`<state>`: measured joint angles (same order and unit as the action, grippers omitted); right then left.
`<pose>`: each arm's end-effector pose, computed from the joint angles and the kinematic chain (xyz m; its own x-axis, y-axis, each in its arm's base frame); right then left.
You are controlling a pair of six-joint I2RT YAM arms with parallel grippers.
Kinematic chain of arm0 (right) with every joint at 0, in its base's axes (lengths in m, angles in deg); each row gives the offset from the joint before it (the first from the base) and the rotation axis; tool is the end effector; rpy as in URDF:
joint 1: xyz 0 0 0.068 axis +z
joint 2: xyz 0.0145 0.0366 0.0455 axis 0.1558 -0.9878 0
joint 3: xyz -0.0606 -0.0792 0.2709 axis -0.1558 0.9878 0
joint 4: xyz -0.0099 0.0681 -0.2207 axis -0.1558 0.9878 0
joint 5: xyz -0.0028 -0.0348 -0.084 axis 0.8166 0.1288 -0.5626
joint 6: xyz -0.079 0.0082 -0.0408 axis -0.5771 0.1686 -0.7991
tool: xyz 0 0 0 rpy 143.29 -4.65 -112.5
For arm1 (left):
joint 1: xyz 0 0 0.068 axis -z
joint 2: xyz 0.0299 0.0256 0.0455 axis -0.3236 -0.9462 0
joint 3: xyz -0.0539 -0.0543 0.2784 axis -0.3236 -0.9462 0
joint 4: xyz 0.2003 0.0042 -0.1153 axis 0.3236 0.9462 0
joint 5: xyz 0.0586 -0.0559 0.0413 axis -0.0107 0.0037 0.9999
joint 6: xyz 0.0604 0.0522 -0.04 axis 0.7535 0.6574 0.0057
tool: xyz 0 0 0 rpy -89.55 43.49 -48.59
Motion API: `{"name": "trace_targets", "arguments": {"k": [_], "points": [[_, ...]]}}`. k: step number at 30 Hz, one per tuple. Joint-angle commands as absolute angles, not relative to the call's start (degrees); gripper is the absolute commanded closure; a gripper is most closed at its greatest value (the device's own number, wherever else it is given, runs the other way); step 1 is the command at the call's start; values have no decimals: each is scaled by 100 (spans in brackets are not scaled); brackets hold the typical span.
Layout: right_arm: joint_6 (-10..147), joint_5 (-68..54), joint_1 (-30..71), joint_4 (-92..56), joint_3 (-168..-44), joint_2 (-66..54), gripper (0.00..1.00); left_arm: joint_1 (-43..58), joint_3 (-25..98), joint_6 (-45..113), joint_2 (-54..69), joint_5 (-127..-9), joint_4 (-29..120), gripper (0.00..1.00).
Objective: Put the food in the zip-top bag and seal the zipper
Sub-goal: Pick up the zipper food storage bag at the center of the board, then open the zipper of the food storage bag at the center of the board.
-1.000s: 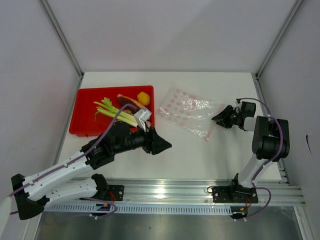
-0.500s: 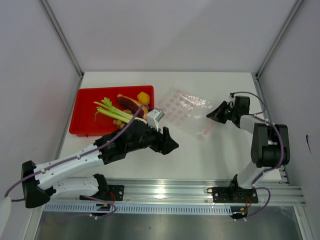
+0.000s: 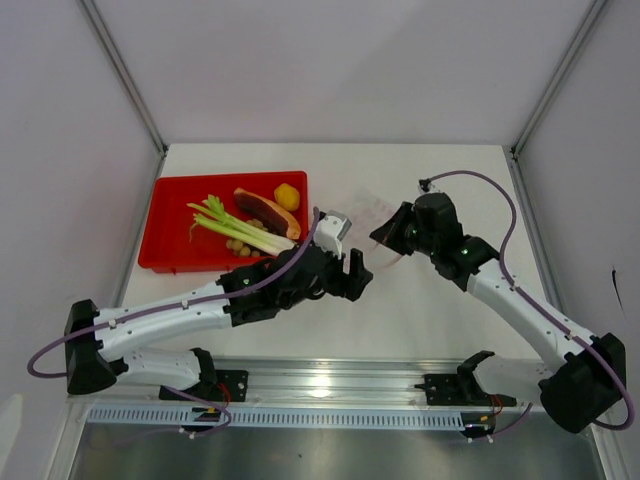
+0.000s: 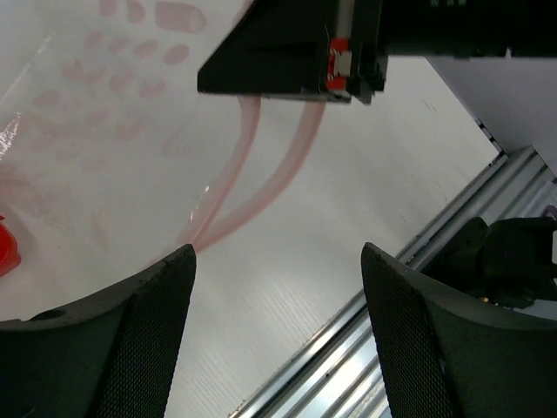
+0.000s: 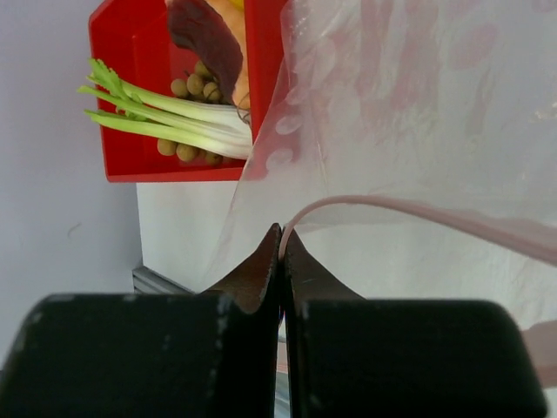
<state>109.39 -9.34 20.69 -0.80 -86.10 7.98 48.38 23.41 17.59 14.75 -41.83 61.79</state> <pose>0.2261 0.1375 0.3131 -0.7049 0.4471 -0.5506 -0.0643 0.7328 0.6774 0.1287 -0.2429 0.3414 -0.4964 0.0168 -0.8679 0.6020 0.7270 -0.3303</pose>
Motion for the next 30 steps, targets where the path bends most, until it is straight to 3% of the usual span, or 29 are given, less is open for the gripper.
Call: {"name": "trace_targets", "arguments": {"k": [1, 9, 15, 30], "points": [[11486, -1969, 2487, 477, -8785, 943, 100, 4941, 2626, 1923, 1398, -3634, 5908, 22], [11600, -2128, 2883, 513, -8777, 1128, 100, 5116, 2486, 2326, 1380, -2703, 6111, 27], [11644, -1961, 2927, 451, -8733, 1189, 100, 5125, 2336, 2801, 1328, -2623, 5953, 29], [11574, -1759, 2945, 434, -8777, 1260, 100, 5125, 2424, 3004, 818, -3484, 5680, 38]]}}
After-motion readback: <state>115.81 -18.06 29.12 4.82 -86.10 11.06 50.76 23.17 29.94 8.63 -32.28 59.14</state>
